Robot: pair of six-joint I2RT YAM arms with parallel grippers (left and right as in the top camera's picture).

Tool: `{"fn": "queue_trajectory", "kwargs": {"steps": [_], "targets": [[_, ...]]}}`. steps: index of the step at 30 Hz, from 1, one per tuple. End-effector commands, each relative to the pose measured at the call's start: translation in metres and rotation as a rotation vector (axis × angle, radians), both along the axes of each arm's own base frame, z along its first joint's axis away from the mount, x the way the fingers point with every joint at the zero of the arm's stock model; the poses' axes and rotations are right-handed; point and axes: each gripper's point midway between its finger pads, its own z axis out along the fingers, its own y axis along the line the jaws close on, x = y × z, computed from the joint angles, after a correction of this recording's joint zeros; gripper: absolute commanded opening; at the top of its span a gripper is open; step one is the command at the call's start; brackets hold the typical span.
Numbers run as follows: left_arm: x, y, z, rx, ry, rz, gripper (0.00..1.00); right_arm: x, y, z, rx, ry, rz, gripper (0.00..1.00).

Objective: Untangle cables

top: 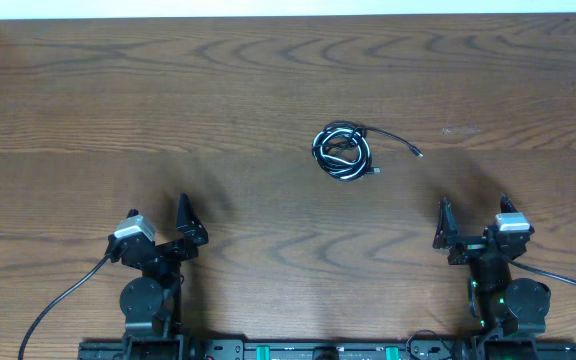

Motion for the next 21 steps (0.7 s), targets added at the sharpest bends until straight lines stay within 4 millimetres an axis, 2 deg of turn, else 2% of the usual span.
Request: {"fn": "queue_trajectory", "kwargs": {"steps": [1,21], "targets": [[-0.0013,0.0036,-0.0189,0.01,0.06,0.018,0.98,0.0003,-0.0029,-0.003,0.012,0.013,-0.015,0.99],[-0.0012,0.0036,-0.0189,0.01,0.06,0.017,0.98,0.0003,-0.0029,-0.003,0.012,0.013,-0.015,0.99]]}}
